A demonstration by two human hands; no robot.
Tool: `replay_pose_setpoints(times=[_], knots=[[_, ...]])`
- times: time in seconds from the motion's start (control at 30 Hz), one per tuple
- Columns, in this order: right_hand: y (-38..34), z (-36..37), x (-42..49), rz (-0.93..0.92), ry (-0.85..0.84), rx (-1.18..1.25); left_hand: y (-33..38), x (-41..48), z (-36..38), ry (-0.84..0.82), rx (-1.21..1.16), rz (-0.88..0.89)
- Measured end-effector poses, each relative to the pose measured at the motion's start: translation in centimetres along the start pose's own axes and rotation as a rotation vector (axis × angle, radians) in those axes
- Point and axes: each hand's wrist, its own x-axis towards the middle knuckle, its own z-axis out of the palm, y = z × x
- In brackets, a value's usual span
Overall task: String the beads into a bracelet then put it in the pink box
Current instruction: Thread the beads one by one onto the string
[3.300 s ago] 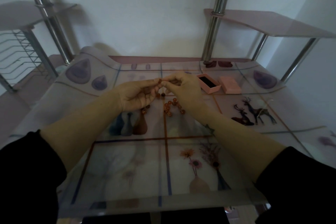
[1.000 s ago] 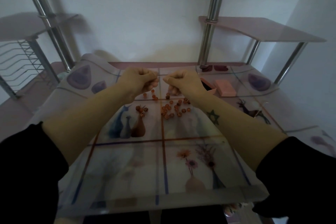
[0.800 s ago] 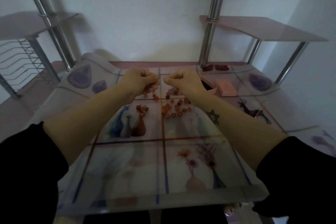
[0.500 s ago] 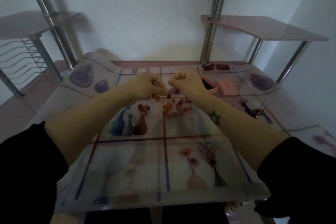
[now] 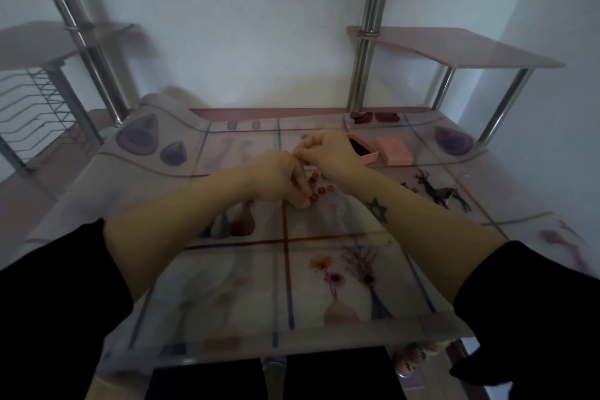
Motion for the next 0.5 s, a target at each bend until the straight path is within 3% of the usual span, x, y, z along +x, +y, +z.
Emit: replay_pose_setpoints(times=[0.5], knots=[[0.8,0.33,0.4,0.023,0.01,0.035,-0.73,0.29,0.63,0.049,0.069,0.051]])
